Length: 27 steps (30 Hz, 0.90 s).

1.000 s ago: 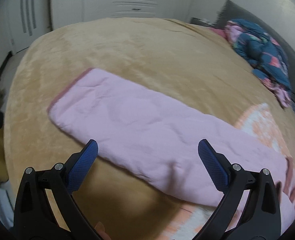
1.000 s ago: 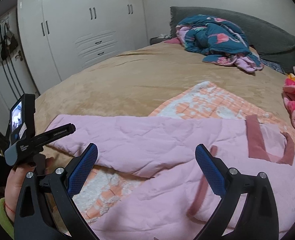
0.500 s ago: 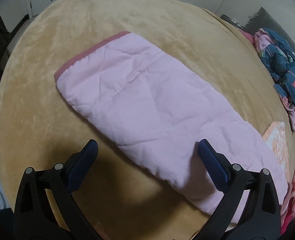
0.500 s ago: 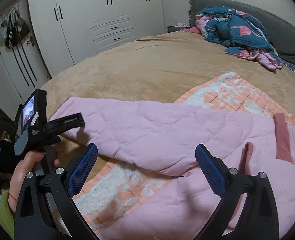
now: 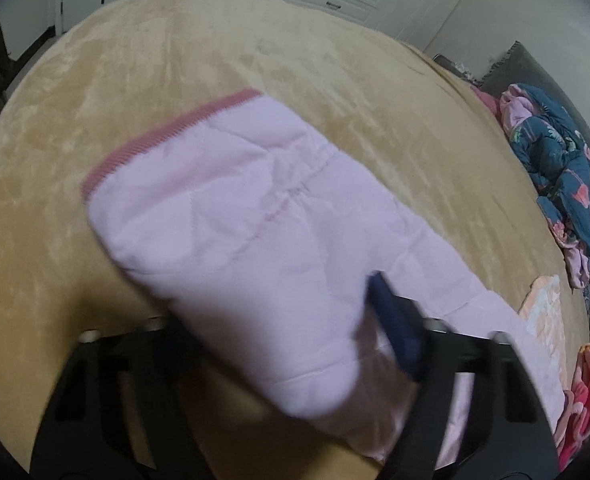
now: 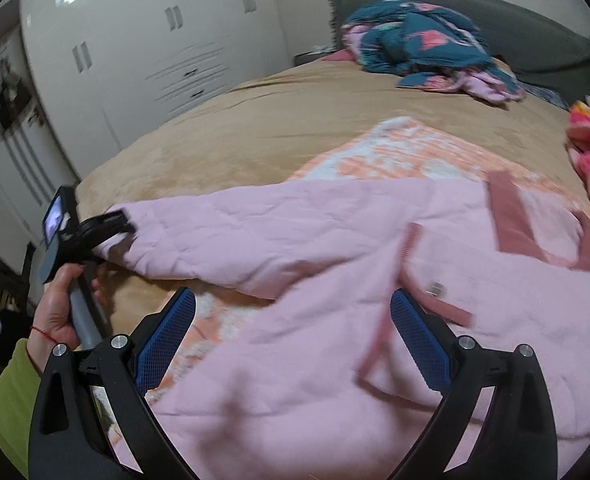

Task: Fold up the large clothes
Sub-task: 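Grasp the other sleeve cuff with the left tool and lift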

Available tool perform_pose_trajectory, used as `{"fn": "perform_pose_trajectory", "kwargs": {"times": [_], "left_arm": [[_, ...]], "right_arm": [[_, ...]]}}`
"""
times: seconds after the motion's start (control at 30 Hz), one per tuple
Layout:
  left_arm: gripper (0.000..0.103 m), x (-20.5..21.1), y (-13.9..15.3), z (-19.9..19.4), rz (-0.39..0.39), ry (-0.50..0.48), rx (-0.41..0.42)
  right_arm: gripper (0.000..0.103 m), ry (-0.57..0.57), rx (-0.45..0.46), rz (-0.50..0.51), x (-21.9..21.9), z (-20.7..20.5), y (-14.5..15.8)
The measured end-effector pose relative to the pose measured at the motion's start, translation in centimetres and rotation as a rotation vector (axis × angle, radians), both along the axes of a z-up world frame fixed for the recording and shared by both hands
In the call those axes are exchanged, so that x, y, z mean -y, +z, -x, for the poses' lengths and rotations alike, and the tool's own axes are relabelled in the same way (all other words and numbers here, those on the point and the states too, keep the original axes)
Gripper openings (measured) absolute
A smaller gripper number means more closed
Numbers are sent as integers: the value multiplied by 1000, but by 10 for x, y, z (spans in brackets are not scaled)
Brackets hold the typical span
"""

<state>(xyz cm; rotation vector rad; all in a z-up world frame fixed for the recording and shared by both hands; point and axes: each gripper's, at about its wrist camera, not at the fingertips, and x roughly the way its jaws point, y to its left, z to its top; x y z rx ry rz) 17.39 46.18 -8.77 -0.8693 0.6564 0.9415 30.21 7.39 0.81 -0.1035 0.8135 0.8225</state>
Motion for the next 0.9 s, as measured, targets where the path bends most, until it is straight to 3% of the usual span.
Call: {"fn": "perform_pose_trajectory", "kwargs": {"times": [0.1,0.2,0.4,0.7,0.9], "left_arm": [[17,6,22,5,-70,-26,31],[13,19,51,4,-158,-54,54],[11,54,103,-2,-285,-156,134],[11,98,165,9,-308,-264,334],[11,141,203,8,-389,-356,345]], "right_arm": [[98,-52,-35,-44,25,-4,0],[98,-84,-42,-65,45,-3,2],[98,-189,-20,-74,85,6,7],[98,-319,30,-54,151,32,13],[98,-363,-8,-100,189,43,11]]}}
